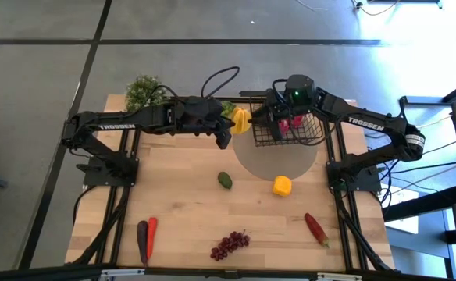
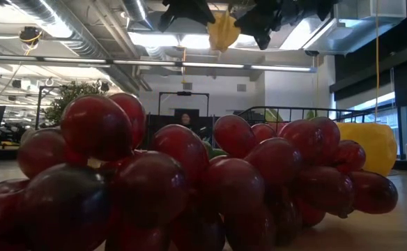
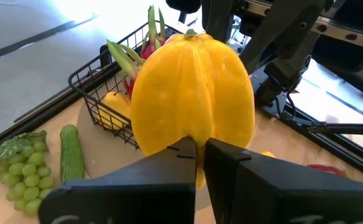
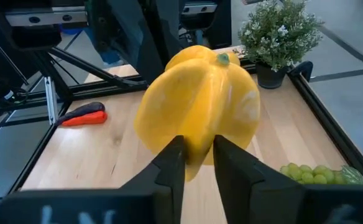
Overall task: Build produce basket
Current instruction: Put the starfruit into the wire basket
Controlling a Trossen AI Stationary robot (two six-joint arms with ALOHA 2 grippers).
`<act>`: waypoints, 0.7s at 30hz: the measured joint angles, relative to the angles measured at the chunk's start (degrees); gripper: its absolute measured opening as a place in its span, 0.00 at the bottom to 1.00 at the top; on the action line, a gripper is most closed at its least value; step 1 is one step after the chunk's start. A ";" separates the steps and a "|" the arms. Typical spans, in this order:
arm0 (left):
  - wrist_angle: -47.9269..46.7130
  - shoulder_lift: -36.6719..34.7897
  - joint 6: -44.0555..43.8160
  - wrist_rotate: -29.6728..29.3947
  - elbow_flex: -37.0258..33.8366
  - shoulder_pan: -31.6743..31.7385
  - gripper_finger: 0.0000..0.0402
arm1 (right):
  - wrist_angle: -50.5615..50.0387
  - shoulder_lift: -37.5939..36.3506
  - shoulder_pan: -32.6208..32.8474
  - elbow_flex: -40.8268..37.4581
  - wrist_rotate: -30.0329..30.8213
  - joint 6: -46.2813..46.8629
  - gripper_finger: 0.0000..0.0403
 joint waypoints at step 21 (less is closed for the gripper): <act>-0.20 -0.05 -1.81 0.49 -0.02 -0.04 0.08 | 0.33 -0.02 0.72 -0.02 -0.36 -1.57 0.00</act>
